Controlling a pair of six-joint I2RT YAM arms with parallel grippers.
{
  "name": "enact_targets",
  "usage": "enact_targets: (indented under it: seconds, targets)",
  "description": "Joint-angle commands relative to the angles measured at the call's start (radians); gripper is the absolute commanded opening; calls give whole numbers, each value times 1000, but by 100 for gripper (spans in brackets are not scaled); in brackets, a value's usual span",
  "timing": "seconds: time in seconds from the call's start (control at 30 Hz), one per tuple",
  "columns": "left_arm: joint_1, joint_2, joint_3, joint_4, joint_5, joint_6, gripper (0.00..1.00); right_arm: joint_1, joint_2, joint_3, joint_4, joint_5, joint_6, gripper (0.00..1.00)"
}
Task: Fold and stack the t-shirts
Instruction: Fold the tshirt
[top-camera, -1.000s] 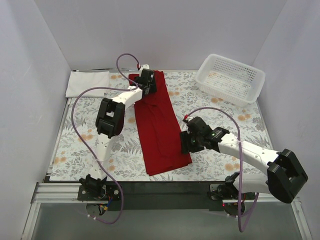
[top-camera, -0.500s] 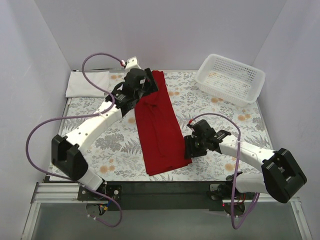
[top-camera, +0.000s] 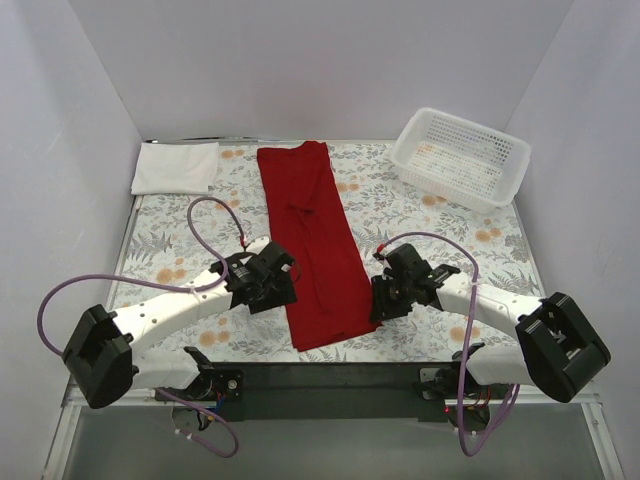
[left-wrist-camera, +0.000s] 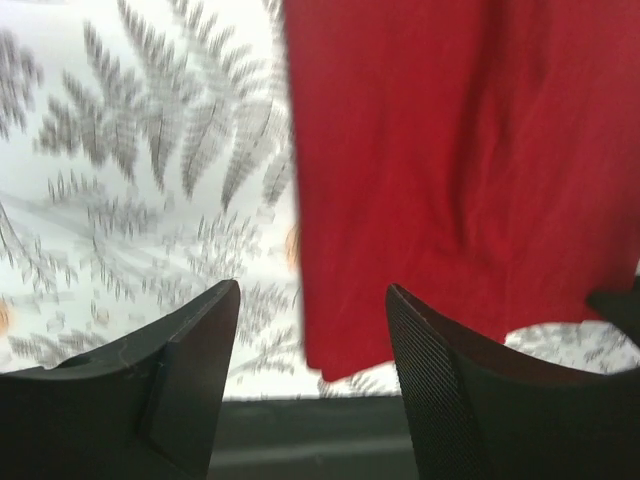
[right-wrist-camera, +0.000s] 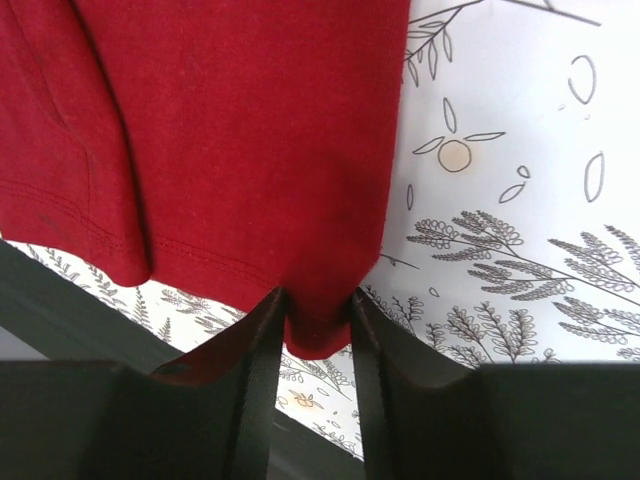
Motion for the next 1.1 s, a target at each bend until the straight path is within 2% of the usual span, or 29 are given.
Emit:
enact_targets:
  seconds: [0.0,0.13,0.17,0.27,0.63,1.07]
  targets:
    - [-27,-66,-55,-62,70,-113,58,1,33,-42,-2,-10,-3,37]
    - [-52,-54,-95,-57,130,-135,56,1,38,-56,5,-40,-5,25]
    - [-53,-50,-100,-53,152,-136,56,1,38,-59,9,-45,-5,15]
    - [-59,-28,-127,-8,204,-136,53,2,32,-62,17,-62,0,1]
    - [-81,62,-153,64,299,-122,46,34,35,-57,55,-99,33,1]
    - [-84,101,-169,32,334,-104,39,47,54,-53,67,-100,38,1]
